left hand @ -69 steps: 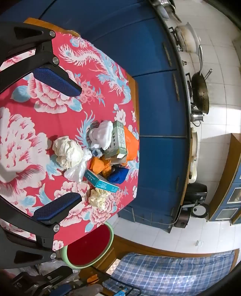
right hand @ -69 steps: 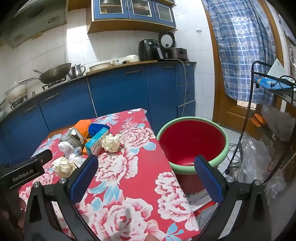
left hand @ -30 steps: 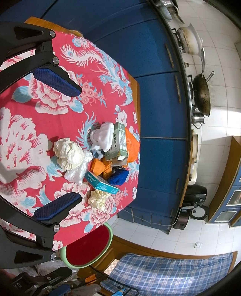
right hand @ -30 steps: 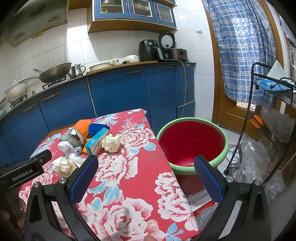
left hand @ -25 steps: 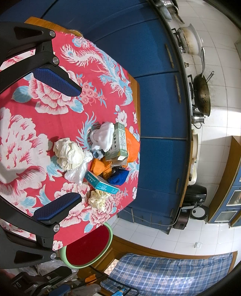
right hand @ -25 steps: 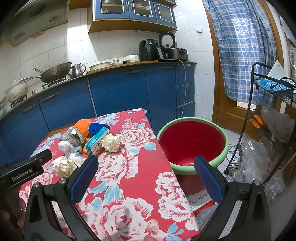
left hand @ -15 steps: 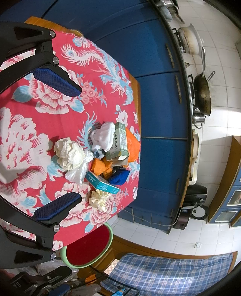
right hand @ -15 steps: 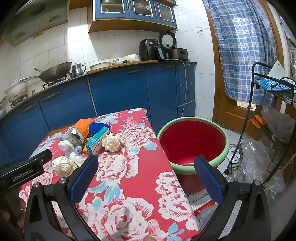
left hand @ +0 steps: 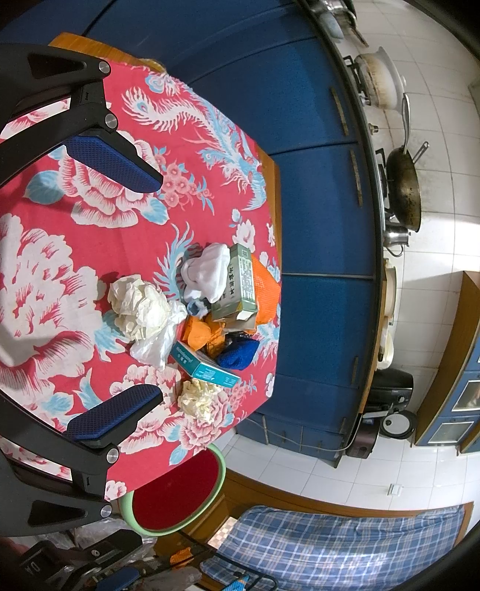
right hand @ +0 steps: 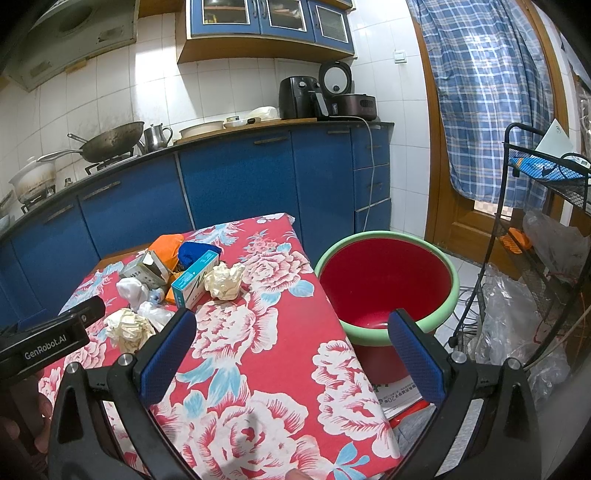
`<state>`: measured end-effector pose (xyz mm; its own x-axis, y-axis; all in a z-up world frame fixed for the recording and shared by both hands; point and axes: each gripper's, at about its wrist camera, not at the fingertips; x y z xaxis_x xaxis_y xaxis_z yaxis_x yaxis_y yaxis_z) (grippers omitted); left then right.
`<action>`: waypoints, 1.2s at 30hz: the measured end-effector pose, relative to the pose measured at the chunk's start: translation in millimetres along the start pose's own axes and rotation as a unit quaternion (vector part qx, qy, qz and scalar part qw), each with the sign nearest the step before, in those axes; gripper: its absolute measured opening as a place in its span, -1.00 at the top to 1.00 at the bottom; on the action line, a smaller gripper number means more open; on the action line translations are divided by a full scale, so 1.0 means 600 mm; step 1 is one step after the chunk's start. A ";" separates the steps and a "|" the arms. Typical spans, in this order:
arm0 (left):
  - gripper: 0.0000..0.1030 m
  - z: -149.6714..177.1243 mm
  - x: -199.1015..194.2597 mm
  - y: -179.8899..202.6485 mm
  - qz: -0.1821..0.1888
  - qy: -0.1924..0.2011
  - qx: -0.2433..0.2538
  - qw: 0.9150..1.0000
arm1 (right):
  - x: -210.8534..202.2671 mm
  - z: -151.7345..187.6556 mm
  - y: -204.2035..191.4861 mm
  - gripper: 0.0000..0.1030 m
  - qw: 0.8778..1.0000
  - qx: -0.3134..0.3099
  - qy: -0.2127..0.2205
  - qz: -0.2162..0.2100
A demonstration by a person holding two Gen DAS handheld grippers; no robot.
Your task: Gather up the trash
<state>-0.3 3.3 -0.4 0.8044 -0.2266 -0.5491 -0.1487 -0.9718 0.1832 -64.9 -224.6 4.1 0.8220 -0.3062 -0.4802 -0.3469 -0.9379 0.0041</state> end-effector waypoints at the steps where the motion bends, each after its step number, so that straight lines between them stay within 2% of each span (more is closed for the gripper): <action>1: -1.00 0.000 0.000 0.000 0.000 0.000 0.000 1.000 | 0.000 0.000 0.000 -0.97 1.000 0.000 0.000 0.000; 14: -1.00 0.000 0.000 -0.001 0.000 -0.001 -0.001 1.000 | 0.001 0.000 0.000 -0.97 1.000 0.000 -0.001 0.000; 21: -1.00 0.018 0.009 0.000 -0.002 -0.006 0.000 1.000 | 0.004 0.008 -0.004 -0.97 1.000 -0.001 -0.004 0.000; 36: -1.00 0.021 0.058 -0.014 -0.005 -0.048 -0.007 0.999 | 0.030 0.020 -0.006 -0.97 1.000 -0.006 -0.024 -0.004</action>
Point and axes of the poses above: each gripper's, at about its wrist camera, not at the fingertips, and x roughly the way its jaws point, y to its right, z to its underside, and after that the axes turned 13 degrees about z, right-handed
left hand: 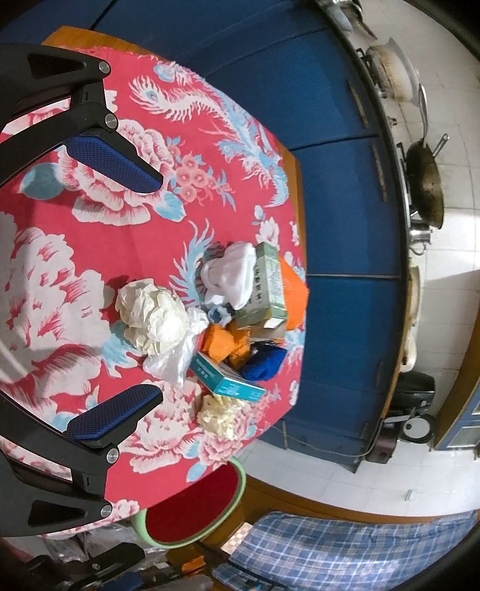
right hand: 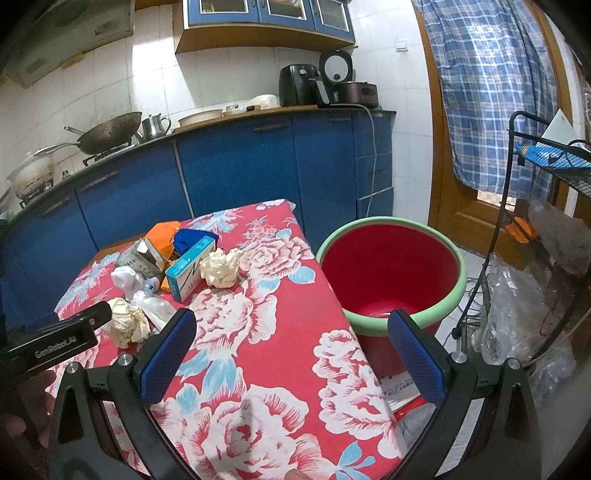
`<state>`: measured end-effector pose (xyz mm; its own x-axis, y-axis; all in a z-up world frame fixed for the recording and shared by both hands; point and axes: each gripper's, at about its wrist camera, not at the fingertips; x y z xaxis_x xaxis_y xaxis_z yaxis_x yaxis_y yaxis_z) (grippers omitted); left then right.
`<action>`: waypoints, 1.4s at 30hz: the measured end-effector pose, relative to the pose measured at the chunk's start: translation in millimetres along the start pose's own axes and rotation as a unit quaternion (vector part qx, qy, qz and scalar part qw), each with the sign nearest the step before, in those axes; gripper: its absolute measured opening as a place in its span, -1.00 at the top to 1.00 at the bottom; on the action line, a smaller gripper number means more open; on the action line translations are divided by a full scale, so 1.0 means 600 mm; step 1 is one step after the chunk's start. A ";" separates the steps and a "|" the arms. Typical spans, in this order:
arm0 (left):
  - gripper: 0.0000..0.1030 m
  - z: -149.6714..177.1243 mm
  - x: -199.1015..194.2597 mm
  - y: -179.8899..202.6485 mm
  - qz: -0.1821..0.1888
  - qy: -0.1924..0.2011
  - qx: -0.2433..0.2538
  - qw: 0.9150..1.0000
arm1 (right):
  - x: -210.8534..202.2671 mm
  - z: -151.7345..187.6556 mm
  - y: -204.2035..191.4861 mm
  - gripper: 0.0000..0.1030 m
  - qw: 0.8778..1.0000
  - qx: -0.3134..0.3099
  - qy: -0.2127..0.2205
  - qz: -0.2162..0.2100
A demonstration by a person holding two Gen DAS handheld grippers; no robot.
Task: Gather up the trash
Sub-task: 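Grasp the large crumpled white tissue with the left gripper, then grasp the crumpled cream tissue with the right gripper while the left gripper holds its tissue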
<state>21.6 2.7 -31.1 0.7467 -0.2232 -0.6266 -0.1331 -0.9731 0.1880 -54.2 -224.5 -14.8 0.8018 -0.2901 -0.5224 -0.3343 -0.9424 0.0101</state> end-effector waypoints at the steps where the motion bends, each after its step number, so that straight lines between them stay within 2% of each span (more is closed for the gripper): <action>1: -1.00 0.000 0.006 -0.002 0.001 -0.005 -0.001 1.000 | 0.003 0.001 -0.002 -0.97 1.000 -0.003 -0.002 0.000; 10: -0.99 -0.005 0.062 -0.011 0.017 -0.046 -0.003 0.999 | 0.033 0.008 0.001 -0.97 0.999 -0.002 -0.033 0.006; 13: -0.92 -0.011 0.076 -0.014 0.026 -0.054 -0.004 0.998 | 0.044 0.009 0.000 -0.97 0.999 -0.002 -0.042 0.008; 15: -0.79 -0.013 0.084 -0.016 0.038 -0.062 -0.006 0.997 | 0.050 0.010 -0.003 -0.97 0.999 -0.005 -0.047 0.008; 17: -0.52 -0.014 0.091 -0.018 0.050 -0.071 -0.010 0.996 | 0.059 0.011 -0.007 -0.97 0.998 -0.011 -0.055 0.008; 18: -0.46 -0.013 0.096 -0.019 0.056 -0.077 -0.012 0.995 | 0.064 0.011 -0.009 -0.97 0.998 -0.012 -0.059 0.007; 20: -0.11 -0.010 0.104 -0.022 0.072 -0.090 -0.021 0.993 | 0.070 0.012 -0.011 -0.97 0.998 -0.013 -0.065 0.005; 21: -0.03 -0.010 0.106 -0.023 0.078 -0.094 -0.025 0.992 | 0.073 0.012 -0.013 -0.97 0.998 -0.014 -0.067 0.004; 27: 0.03 -0.012 0.092 -0.020 0.086 -0.085 -0.022 0.992 | 0.085 0.005 -0.020 -0.97 0.997 -0.020 -0.075 -0.005; 34: 0.02 -0.046 0.062 -0.022 0.089 -0.054 -0.014 0.994 | 0.093 -0.015 -0.037 -0.97 0.996 -0.028 -0.076 -0.023; 42: 0.02 -0.085 0.072 -0.038 0.071 -0.040 -0.017 0.997 | 0.126 -0.050 -0.079 -0.97 0.994 -0.055 -0.084 -0.043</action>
Point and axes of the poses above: each gripper's, at about its wrist camera, not at the fingertips, and x roughly the way its jaws point, y to its right, z to its underside, and after that the axes turned 13 degrees about z, right-handed
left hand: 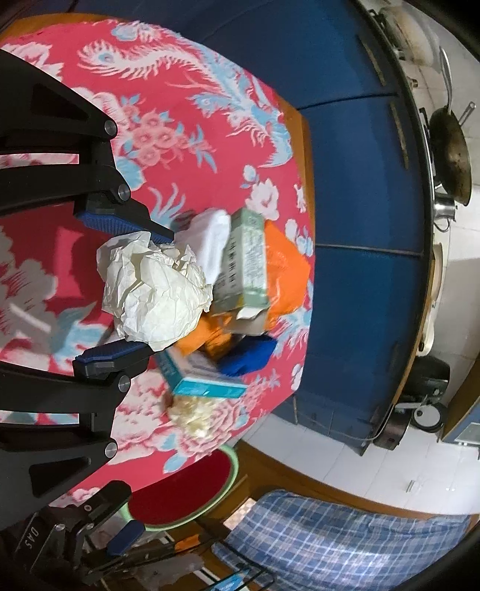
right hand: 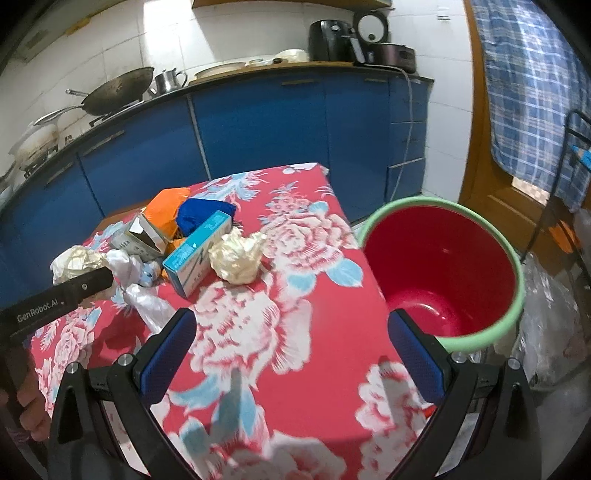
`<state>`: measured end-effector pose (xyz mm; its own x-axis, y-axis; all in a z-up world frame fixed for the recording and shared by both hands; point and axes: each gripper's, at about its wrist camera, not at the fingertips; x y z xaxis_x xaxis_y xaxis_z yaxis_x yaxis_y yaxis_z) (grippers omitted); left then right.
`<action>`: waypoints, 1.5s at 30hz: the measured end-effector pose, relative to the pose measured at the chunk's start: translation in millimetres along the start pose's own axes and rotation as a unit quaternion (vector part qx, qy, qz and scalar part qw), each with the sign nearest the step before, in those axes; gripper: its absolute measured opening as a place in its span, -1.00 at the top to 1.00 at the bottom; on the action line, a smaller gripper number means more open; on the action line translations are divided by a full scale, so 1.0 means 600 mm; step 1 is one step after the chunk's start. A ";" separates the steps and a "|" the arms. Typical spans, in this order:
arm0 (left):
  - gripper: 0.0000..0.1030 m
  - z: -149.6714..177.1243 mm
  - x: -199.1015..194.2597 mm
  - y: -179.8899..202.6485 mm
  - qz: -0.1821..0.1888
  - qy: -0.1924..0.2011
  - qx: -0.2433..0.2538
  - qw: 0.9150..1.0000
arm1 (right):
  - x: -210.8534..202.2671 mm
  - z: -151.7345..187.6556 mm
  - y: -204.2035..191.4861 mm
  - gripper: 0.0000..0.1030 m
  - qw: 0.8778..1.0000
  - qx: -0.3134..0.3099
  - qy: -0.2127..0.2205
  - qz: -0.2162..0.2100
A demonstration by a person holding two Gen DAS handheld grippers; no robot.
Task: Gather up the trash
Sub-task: 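Grasp the crumpled cream tissue with the right gripper while the left gripper holds its tissue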
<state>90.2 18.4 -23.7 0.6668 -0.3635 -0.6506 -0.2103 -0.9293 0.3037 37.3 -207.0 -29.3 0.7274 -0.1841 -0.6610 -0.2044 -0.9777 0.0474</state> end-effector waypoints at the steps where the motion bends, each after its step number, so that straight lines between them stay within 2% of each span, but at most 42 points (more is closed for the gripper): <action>1: 0.02 -0.006 0.004 -0.004 -0.004 0.000 -0.001 1.000 | 0.005 -0.004 -0.005 -0.97 1.000 -0.004 -0.002 -0.001; 9: 0.02 -0.030 0.034 -0.043 0.003 -0.011 -0.026 1.000 | 0.061 -0.042 -0.049 -0.97 0.999 -0.023 -0.021 0.007; 15: 0.02 -0.038 0.050 -0.070 0.018 -0.024 -0.045 0.999 | 0.103 -0.053 -0.073 -0.97 0.998 -0.040 -0.047 0.010; 21: 0.01 -0.049 0.057 -0.084 0.034 -0.034 -0.056 0.997 | 0.130 -0.063 -0.089 -0.96 0.998 -0.042 -0.054 0.002; 27: 0.01 -0.050 0.064 -0.080 0.042 -0.036 -0.055 0.997 | 0.153 -0.063 -0.092 -0.67 0.996 -0.040 -0.080 -0.007; 30: 0.01 -0.050 0.067 -0.077 0.042 -0.035 -0.054 0.997 | 0.163 -0.059 -0.088 -0.40 0.994 -0.039 -0.100 -0.012; 39: 0.01 -0.050 0.077 -0.069 0.032 -0.038 -0.058 0.997 | 0.161 -0.055 -0.084 -0.36 0.995 -0.044 -0.090 -0.015; 41: 0.01 -0.051 0.077 -0.067 0.028 -0.038 -0.058 0.997 | 0.161 -0.055 -0.082 -0.29 0.995 -0.043 -0.090 -0.015; 45: 0.01 -0.048 0.074 -0.062 0.021 -0.038 -0.059 0.997 | 0.157 -0.055 -0.070 0.32 0.995 -0.036 -0.089 -0.009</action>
Point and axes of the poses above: each gripper's, at about its wrist camera, not at the fingertips, and x roughly the way its jaws point, y to its right, z to its underside, and after that the axes turned 13 degrees about z, right-handed
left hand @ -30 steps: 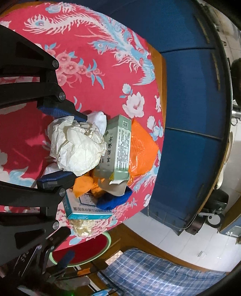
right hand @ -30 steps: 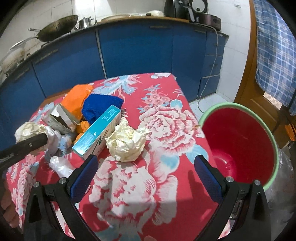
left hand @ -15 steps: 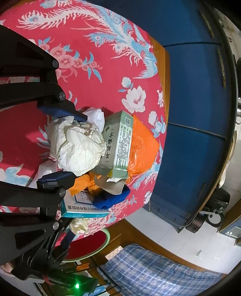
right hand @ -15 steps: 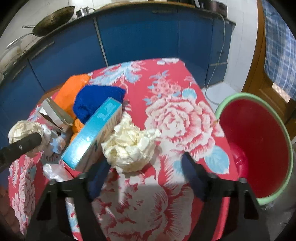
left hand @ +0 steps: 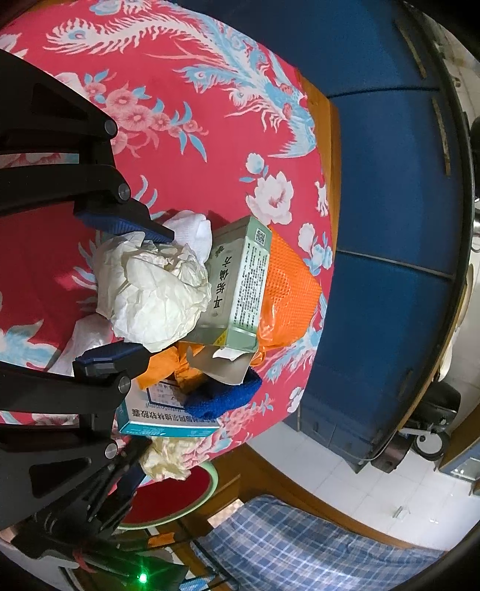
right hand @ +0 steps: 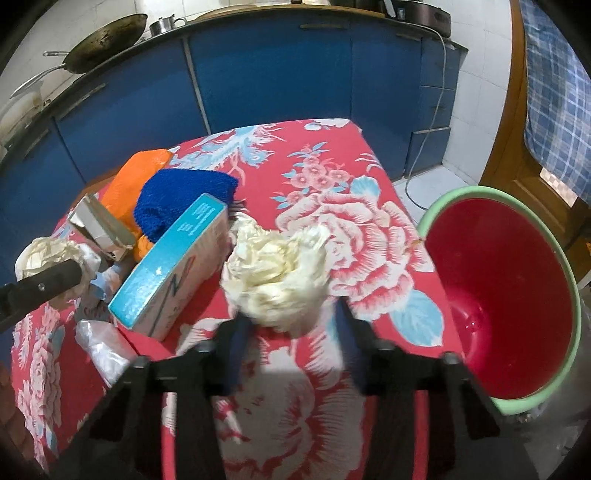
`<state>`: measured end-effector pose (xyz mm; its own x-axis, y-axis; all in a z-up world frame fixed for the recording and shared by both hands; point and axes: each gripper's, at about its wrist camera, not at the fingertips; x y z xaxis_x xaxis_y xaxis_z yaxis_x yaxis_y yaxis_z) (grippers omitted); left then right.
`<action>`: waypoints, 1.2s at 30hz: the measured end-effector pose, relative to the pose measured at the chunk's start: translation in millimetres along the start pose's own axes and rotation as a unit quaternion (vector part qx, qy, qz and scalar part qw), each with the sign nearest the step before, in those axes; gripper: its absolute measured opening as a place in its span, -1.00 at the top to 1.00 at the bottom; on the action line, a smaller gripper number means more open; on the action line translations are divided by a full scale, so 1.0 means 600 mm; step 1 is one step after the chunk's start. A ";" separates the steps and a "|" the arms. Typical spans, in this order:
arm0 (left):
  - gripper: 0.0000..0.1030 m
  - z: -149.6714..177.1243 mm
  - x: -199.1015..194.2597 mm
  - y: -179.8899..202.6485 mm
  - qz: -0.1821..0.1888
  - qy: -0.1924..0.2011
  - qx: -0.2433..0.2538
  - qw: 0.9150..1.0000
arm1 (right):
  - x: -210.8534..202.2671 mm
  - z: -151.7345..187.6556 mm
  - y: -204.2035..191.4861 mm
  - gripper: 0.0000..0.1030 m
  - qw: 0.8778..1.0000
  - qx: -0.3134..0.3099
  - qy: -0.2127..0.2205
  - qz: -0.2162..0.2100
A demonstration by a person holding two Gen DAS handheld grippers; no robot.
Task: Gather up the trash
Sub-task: 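Grasp the crumpled cream tissue with the right gripper while the left gripper holds its tissue, then carry both held tissues over the red bucket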
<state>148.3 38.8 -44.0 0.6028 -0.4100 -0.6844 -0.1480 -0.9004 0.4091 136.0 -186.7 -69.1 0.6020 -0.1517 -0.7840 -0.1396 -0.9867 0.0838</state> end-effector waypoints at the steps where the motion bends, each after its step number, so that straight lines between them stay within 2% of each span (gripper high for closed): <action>1: 0.01 0.001 -0.001 0.002 -0.002 0.000 0.000 1.000 | 0.000 0.000 0.005 0.47 1.000 0.003 -0.003 -0.004; 7: 0.01 0.007 -0.011 0.020 -0.009 0.005 0.006 1.000 | -0.013 0.012 0.024 0.80 1.000 0.007 0.000 -0.021; 9: 0.01 0.009 -0.016 0.027 -0.010 0.007 0.009 1.000 | -0.026 0.016 0.030 0.83 1.000 0.007 0.011 -0.025; 25: 0.01 0.025 -0.060 0.113 0.003 0.033 0.061 0.998 | -0.141 0.038 0.078 0.85 0.995 0.018 0.089 -0.034; 36: 0.01 0.025 -0.037 0.183 0.022 0.027 0.104 0.994 | -0.181 0.039 0.137 0.85 0.992 0.039 0.117 -0.014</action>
<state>106.9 -53.2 7.3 0.6328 -0.4462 -0.6328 -0.3305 -0.8947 0.3004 40.4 -249.7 8.5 0.7717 -0.1426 -0.6197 -0.1753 -0.9845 0.0082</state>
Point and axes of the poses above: each gripper's, at about its wrist camera, not at the fingertips, and x roughly the way its jaws point, y to its right, z to its underside, and after that the axes turned 13 degrees about z, right-handed
